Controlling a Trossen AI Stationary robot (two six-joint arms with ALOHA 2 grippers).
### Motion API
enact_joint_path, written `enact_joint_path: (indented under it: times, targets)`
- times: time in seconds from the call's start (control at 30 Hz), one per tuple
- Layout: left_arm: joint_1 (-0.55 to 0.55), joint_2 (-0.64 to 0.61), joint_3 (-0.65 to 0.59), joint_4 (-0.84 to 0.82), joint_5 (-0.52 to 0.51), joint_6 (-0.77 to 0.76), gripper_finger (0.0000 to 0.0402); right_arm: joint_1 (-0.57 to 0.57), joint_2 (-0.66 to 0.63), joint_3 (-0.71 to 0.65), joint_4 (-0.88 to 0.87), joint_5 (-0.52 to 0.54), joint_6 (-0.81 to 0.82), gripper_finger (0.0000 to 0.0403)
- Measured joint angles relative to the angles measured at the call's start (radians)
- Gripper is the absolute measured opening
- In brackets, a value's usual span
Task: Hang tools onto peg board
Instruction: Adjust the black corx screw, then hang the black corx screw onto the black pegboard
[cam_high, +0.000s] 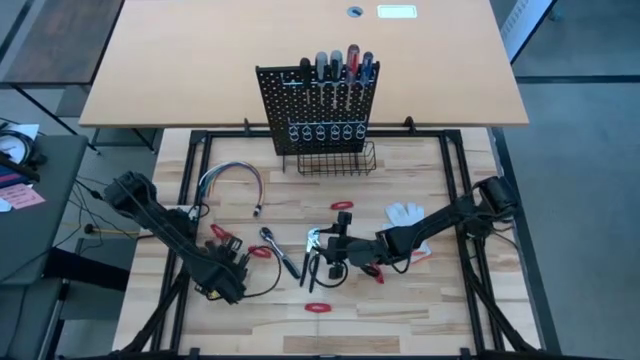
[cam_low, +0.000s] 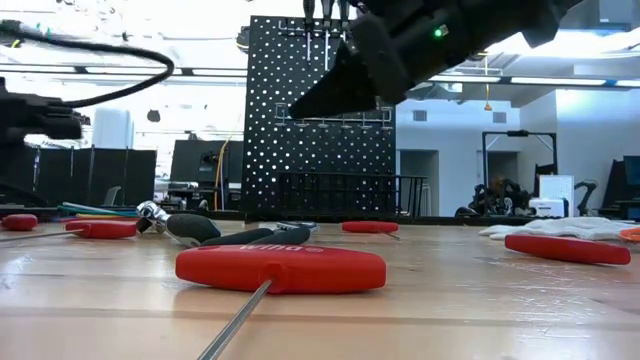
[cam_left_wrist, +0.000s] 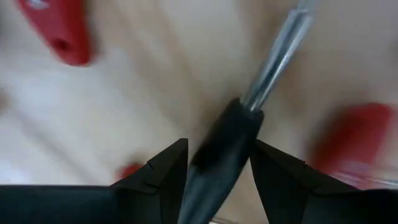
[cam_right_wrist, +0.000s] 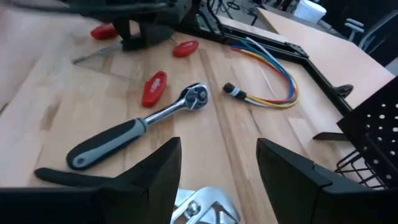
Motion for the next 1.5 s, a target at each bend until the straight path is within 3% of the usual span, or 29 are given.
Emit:
enact_joint_path:
  times: [0.23,0.37,0.5,0.73,0.83,1.1,1.5]
  targets:
    - [0.027,0.039,0.0,-0.015,-0.332,0.121,0.0169,-0.004,0.0,0.0,0.001,-0.034,0.005,0.0214]
    - [0.063,-0.003,0.0,-0.077,-0.449,0.035,0.0169,0.0,0.0,0.0,-0.002,-0.054,0.021,0.0214]
    - [0.078,-0.092,0.0,-0.133,-0.449,-0.225,0.0169,0.006,0.0,0.0,-0.01,-0.055,0.031,0.0214]
    - [0.055,-0.217,0.0,-0.106,-0.407,-1.007,0.0169,0.007,0.0,0.0,-0.026,-0.055,0.032,0.0214]
    - [0.024,-0.216,0.0,-0.04,-0.398,-1.205,0.0169,0.007,0.0,0.0,-0.023,-0.055,0.032,0.0214]
    - [-0.004,-0.109,0.0,0.107,-0.367,-1.346,0.0169,0.007,0.0,0.0,-0.022,-0.055,0.032,0.0214]
    - [0.036,0.027,0.0,0.166,-0.321,-1.352,0.0169,0.007,0.0,0.0,-0.023,-0.054,0.026,0.0214]
